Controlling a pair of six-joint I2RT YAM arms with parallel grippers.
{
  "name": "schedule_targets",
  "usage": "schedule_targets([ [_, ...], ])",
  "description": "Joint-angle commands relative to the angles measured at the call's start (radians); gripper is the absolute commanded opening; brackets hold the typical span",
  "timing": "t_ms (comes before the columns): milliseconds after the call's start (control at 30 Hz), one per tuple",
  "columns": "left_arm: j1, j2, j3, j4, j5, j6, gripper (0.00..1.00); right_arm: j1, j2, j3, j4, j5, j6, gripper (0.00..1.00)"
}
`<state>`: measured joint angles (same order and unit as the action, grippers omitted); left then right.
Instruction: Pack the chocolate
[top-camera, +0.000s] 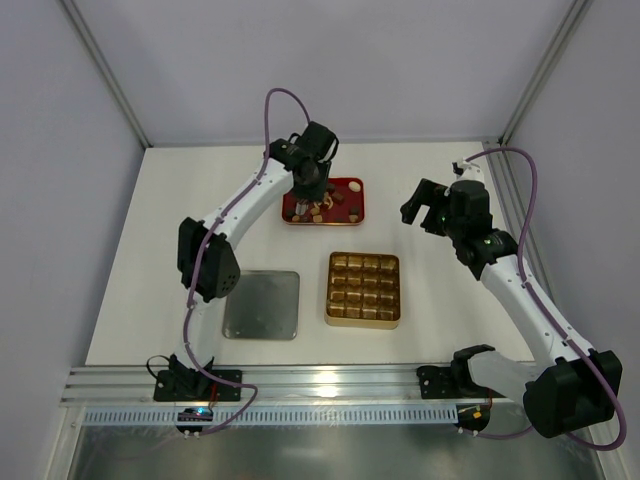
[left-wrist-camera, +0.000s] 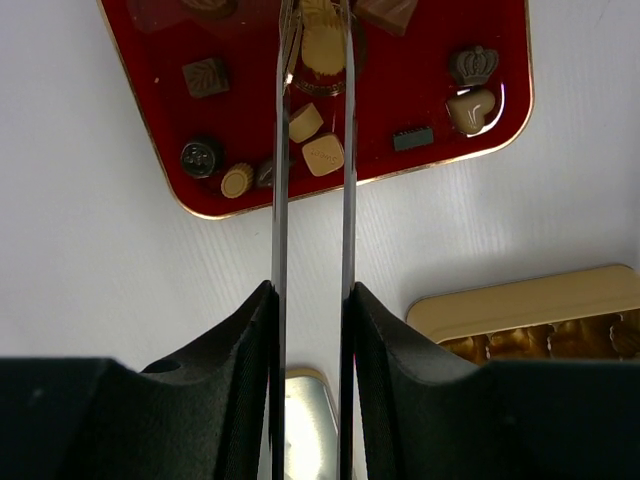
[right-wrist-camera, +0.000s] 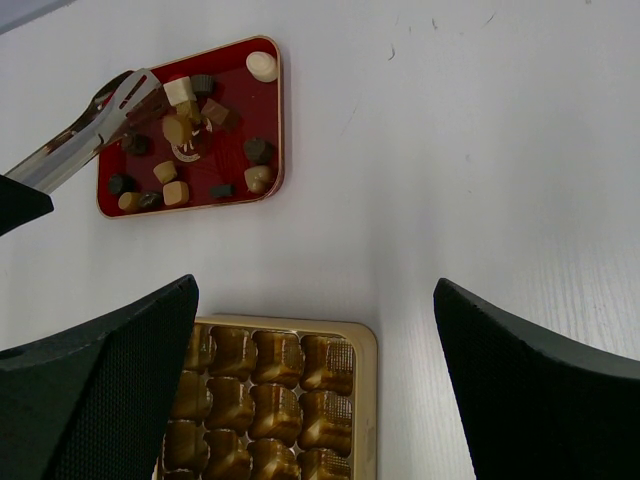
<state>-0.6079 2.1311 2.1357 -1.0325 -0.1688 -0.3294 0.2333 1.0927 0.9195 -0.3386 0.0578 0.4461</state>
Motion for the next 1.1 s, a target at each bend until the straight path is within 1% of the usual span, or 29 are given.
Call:
schedule_targets([
  [0,-0.004,-0.008,0.032,-0.028,-0.012,0.020,0.35,-0.002,-0.004,0.010,0.010,0.013,-0.010,1.00],
  [333,-0.006,-0.013,-0.008,-0.021,0.011,0.015,0.36,-0.002,0.009,0.004,0.015,0.005,-0.009,1.00],
  [567,-0.007,-0.005,-0.026,-0.037,0.052,0.030,0.43,0.000,0.016,0.005,0.016,0.007,-0.006,1.00],
  [867,-0.013,0.012,-0.031,-0.028,0.068,0.036,0.44,0.000,0.021,0.005,0.021,0.005,-0.009,1.00],
  [1067,-0.015,0.030,-0.020,-0.037,0.068,0.033,0.43,0.000,0.022,0.004,0.018,0.008,-0.010,1.00],
])
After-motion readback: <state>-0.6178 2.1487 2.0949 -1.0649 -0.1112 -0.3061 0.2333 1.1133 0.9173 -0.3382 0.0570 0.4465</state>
